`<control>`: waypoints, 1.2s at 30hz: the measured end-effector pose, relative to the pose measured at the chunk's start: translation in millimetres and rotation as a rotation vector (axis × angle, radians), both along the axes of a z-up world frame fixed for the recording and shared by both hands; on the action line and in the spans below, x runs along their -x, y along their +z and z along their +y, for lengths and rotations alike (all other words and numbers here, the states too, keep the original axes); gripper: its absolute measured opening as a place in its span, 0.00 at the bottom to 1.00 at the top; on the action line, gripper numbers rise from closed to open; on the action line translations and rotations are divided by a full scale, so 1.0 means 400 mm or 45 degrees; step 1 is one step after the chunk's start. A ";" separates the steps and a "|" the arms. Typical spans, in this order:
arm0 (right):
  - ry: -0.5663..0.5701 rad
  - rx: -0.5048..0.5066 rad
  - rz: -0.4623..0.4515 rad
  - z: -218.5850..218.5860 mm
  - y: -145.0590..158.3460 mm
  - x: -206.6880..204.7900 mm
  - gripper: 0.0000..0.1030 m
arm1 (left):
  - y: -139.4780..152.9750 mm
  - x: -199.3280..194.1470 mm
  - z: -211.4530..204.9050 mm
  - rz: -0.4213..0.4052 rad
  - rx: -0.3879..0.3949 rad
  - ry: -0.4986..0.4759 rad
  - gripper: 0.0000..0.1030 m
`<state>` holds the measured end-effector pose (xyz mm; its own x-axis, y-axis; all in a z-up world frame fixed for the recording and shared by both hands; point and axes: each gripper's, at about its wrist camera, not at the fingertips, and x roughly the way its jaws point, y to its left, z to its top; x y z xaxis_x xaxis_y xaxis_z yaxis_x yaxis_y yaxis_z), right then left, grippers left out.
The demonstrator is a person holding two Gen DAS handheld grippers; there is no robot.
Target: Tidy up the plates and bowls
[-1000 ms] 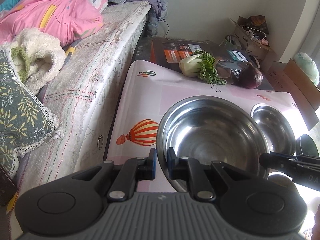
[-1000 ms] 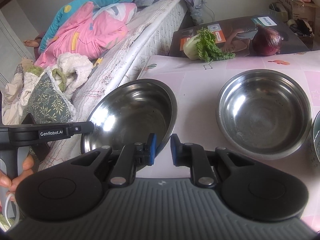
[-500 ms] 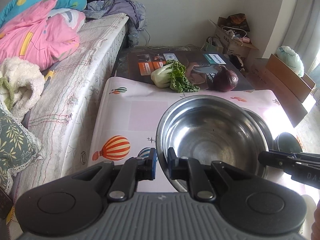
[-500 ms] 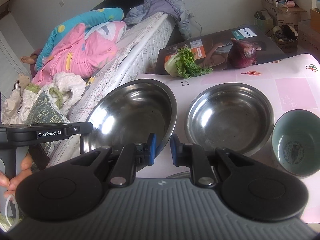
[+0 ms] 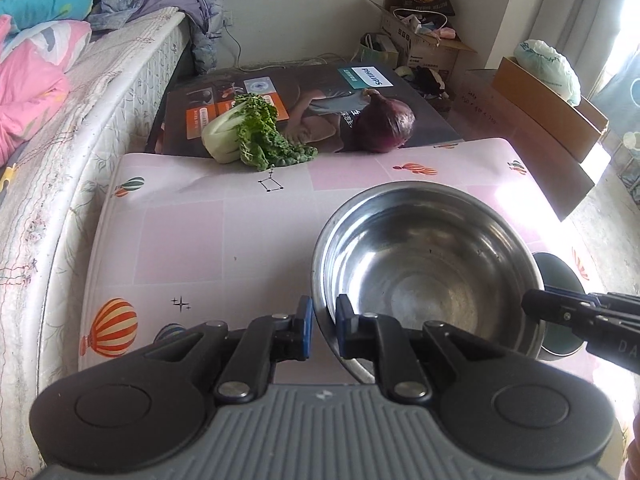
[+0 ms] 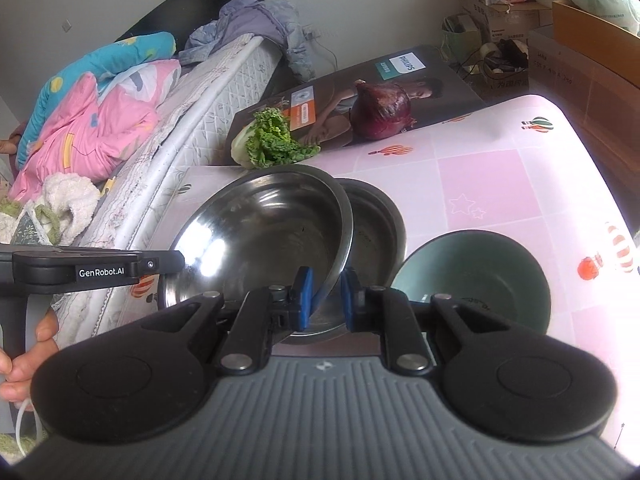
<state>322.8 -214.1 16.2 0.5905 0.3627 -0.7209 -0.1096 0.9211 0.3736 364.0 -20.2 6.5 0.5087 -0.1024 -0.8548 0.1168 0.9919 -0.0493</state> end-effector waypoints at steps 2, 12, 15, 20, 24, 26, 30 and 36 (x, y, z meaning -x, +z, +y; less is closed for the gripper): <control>-0.010 0.005 0.018 -0.020 -0.023 -0.016 0.15 | -0.021 -0.015 -0.018 0.023 -0.007 -0.009 0.13; -0.026 0.033 0.028 -0.031 -0.072 -0.072 0.17 | -0.069 -0.056 -0.057 0.062 -0.025 -0.031 0.12; -0.030 0.069 0.016 -0.022 -0.071 -0.082 0.18 | -0.067 -0.056 -0.062 0.052 -0.039 -0.032 0.14; -0.048 0.046 -0.005 -0.029 -0.064 -0.086 0.38 | -0.043 -0.044 -0.061 0.016 -0.038 -0.032 0.28; -0.068 0.015 -0.021 -0.045 -0.049 -0.073 0.43 | -0.013 -0.021 -0.053 -0.020 -0.026 -0.030 0.41; -0.074 -0.006 -0.030 -0.053 -0.037 -0.060 0.44 | 0.006 -0.004 -0.050 -0.043 -0.024 -0.033 0.49; -0.081 -0.043 -0.067 -0.070 0.004 -0.012 0.48 | 0.056 0.045 -0.045 -0.108 -0.024 -0.039 0.57; -0.081 -0.075 -0.110 -0.098 0.069 0.087 0.51 | 0.124 0.127 -0.038 -0.174 0.007 -0.058 0.63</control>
